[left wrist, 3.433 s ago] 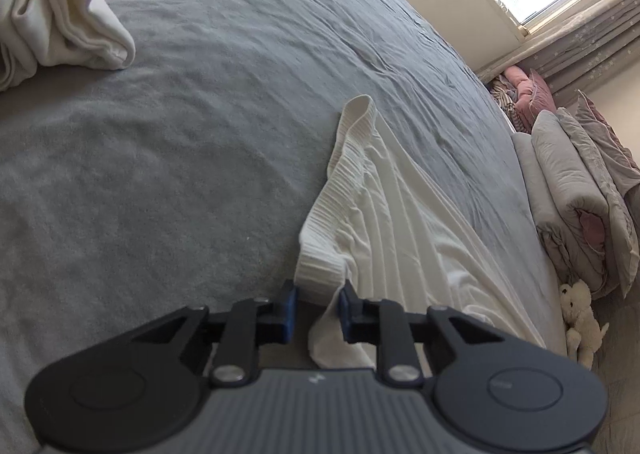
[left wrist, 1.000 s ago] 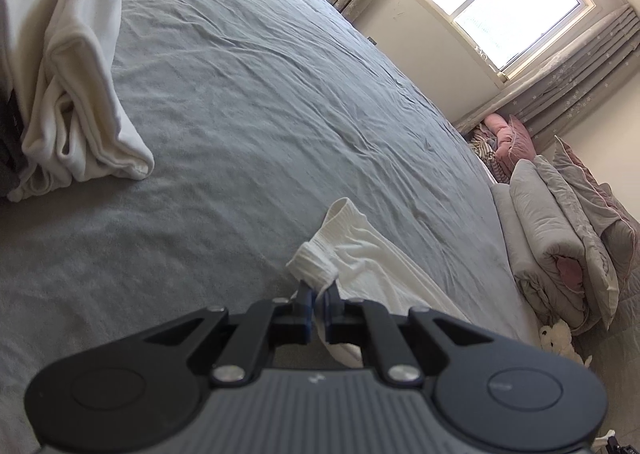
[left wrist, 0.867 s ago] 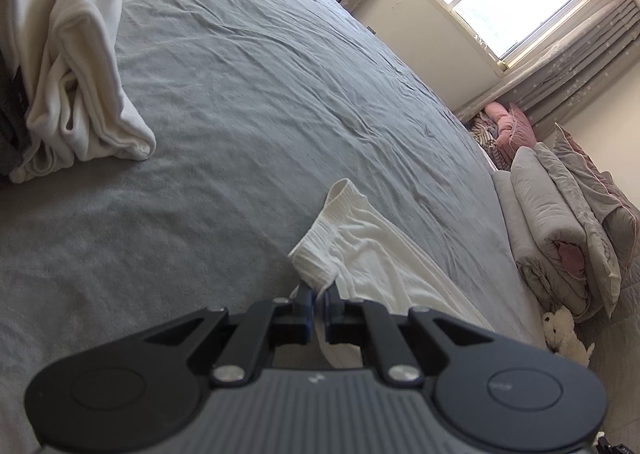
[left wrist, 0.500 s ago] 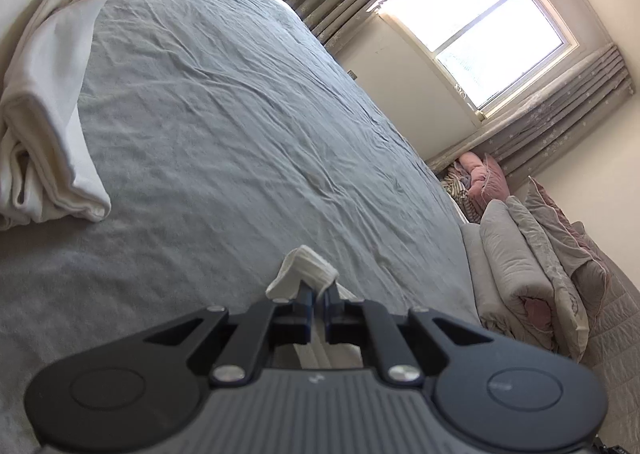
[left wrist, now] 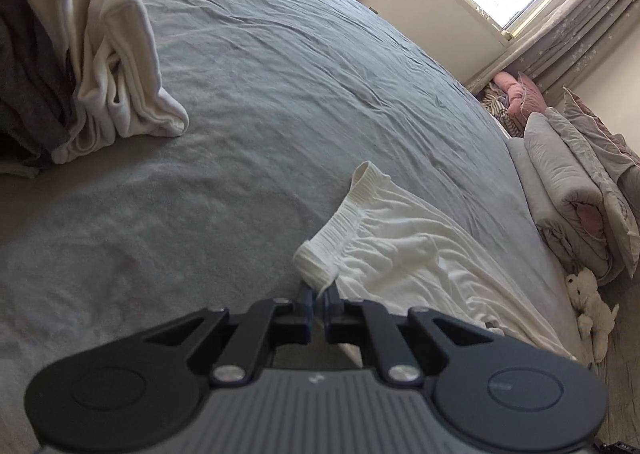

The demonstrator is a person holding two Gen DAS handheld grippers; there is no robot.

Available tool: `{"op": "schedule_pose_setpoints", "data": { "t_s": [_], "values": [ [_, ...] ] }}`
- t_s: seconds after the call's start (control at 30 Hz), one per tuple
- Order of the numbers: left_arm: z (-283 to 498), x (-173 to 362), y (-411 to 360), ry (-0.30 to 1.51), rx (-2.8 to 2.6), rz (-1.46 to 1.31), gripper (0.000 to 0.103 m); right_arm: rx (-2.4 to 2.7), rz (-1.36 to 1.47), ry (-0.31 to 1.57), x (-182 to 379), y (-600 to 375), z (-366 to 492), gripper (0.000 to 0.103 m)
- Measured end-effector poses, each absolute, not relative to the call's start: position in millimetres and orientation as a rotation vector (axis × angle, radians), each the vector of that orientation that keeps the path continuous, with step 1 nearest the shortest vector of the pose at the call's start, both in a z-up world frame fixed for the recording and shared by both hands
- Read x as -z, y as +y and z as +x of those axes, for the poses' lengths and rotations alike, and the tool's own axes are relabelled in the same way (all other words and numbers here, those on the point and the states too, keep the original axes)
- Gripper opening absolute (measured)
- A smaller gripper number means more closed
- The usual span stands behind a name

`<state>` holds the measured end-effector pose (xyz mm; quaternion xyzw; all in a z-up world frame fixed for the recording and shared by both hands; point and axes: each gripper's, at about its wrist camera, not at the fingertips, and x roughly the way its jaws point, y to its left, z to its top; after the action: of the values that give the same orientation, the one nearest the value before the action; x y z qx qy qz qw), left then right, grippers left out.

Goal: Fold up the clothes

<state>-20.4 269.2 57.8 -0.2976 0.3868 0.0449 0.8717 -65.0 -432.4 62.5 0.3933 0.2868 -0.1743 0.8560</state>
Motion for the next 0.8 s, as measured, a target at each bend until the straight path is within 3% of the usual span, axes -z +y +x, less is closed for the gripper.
{"op": "schedule_pose_setpoints", "data": {
  "t_s": [0.4,0.57,0.63,0.8],
  "values": [
    [-18,-34,270,0.931,-0.125,-0.509,0.008,0.434,0.643,0.663,-62,-420,-78,0.003],
    [-16,-34,275,0.945,-0.135,-0.534,0.022,0.401,0.697,0.719,-52,-428,-73,0.019],
    [-16,-36,276,0.936,-0.142,-0.532,0.024,0.377,0.734,0.747,-47,-428,-68,0.051],
    [-19,-46,289,0.891,-0.191,-0.572,0.039,0.337,0.721,0.811,-40,-415,-53,0.054]
  ]
}}
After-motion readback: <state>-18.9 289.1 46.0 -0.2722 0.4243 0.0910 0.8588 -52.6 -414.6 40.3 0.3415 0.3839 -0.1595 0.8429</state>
